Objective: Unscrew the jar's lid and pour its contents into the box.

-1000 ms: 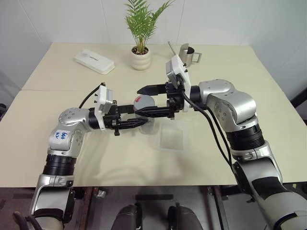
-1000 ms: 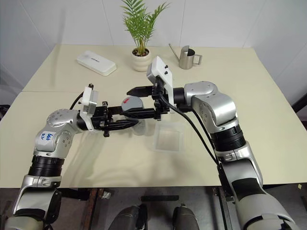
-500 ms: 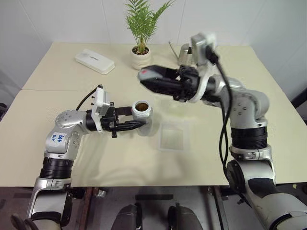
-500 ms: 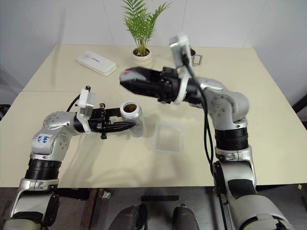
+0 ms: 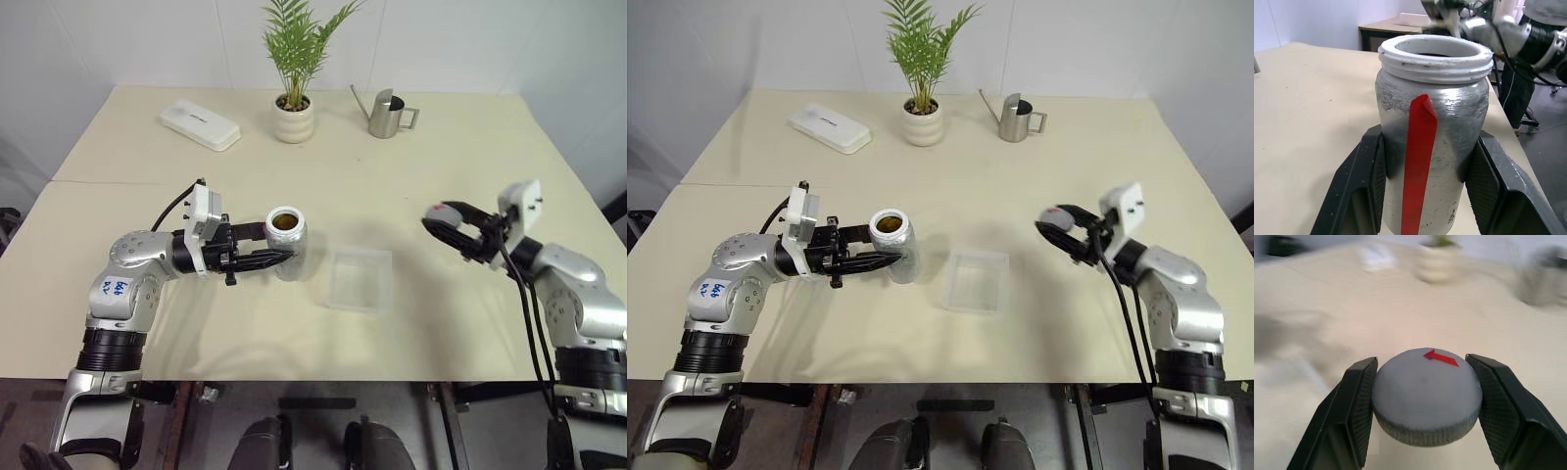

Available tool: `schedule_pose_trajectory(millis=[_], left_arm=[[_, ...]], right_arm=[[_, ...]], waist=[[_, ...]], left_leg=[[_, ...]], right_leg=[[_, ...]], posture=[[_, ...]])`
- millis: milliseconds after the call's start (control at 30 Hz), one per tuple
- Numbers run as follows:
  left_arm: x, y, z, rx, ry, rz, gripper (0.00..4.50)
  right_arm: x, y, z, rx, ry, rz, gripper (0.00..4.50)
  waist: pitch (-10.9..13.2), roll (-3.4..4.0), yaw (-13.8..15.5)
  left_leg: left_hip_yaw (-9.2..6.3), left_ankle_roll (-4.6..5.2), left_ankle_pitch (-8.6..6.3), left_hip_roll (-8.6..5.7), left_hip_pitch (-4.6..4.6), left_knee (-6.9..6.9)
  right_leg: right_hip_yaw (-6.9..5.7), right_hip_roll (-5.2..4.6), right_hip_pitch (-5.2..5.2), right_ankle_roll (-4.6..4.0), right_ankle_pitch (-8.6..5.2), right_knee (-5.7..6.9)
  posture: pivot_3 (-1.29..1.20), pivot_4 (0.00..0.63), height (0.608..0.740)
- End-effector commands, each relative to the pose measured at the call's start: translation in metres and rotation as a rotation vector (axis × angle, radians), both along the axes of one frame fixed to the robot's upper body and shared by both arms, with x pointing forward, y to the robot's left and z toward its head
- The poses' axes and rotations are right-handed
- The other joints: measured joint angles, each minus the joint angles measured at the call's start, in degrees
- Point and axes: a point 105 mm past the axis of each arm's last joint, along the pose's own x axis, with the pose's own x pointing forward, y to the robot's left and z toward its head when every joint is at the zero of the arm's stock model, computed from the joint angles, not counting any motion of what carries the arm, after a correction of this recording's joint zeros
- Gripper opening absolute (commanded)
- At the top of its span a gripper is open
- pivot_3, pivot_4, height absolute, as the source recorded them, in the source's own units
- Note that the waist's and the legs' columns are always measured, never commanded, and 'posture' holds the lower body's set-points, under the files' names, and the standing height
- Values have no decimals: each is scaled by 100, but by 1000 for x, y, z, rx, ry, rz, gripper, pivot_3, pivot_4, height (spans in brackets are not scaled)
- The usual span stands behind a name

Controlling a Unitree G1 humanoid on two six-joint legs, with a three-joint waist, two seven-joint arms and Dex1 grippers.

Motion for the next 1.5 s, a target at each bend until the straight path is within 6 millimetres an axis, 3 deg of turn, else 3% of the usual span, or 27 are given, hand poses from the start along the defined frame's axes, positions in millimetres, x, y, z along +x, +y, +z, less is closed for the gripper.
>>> schedule_pose_trajectory(millis=[33,100,200,300,433,500,667,833,967,1100,1233,1400,1500], left_arm=[[0,0,15,-30,-41,-5,1856],[3,-2,18,-41,-42,-9,1856],[4,-4,21,-41,-46,-15,1856],[4,-4,21,-34,-45,-19,1856],[5,-4,18,-20,-45,-23,1856],[6,-6,18,-11,-50,-21,1856],[9,-7,15,21,-82,-1,1856],[15,-13,19,38,-117,13,1856],[28,-21,31,52,-179,80,1856],[44,-45,45,114,-343,214,1856],[48,-65,38,196,-456,236,1856],[63,-89,44,321,-754,315,1856],[63,-103,55,406,-1121,344,1856]], right_arm=[[-7,-33,-29,28,-13,-186,2548],[-12,-37,-49,68,25,-232,2548],[-17,-36,-65,54,46,-256,3541],[-21,-37,-68,43,46,-262,4448],[-27,-45,-50,23,-4,-266,4448],[-32,-38,-28,19,-38,-205,4448],[-54,11,21,-56,-49,106,4448],[-76,50,41,-180,10,378,4448],[-82,65,45,-248,27,461,4448],[-80,61,36,-251,48,428,4448],[-82,53,29,-245,73,378,4448],[-87,28,17,-237,118,265,4448],[-93,16,6,-221,148,204,4448]], waist=[[0,0,12],[0,0,14],[15,27,6],[17,35,-9],[18,37,10],[20,40,24],[23,44,32],[24,46,46],[24,41,70],[25,37,202],[25,36,259],[26,34,329],[26,33,359]], left_leg=[[-3,-1,1,2,7,0],[-13,-4,2,3,11,0],[-16,-5,5,2,7,2],[-8,-1,7,1,12,1],[-16,-6,9,4,11,-1],[-16,-6,9,3,9,-1],[-28,-4,8,5,3,4],[-33,-2,7,4,-3,5],[-34,3,4,4,-5,9],[-32,9,2,-1,-10,10],[-19,21,-2,-8,-15,13],[-9,26,-1,-8,-14,20],[-10,30,-1,-8,-14,21]], right_leg=[[0,0,7,0,0,0],[7,-1,14,-1,0,0],[18,-4,9,-5,3,8],[20,-5,8,-3,11,7],[29,-5,8,-3,12,6],[31,-4,8,-3,12,5],[29,-17,12,-4,12,-5],[18,-16,15,-5,13,-13],[15,-20,17,-1,19,-19],[12,-15,18,4,22,-26],[2,-9,20,15,28,-38],[-10,-4,18,22,32,-39],[-7,-13,19,24,35,-42]], posture=[[0,150,740],[0,150,740],[0,150,740],[0,150,740],[0,150,740],[0,150,740],[0,150,740],[0,150,740],[0,150,740],[0,150,740],[0,150,740],[0,150,740],[0,150,740]])
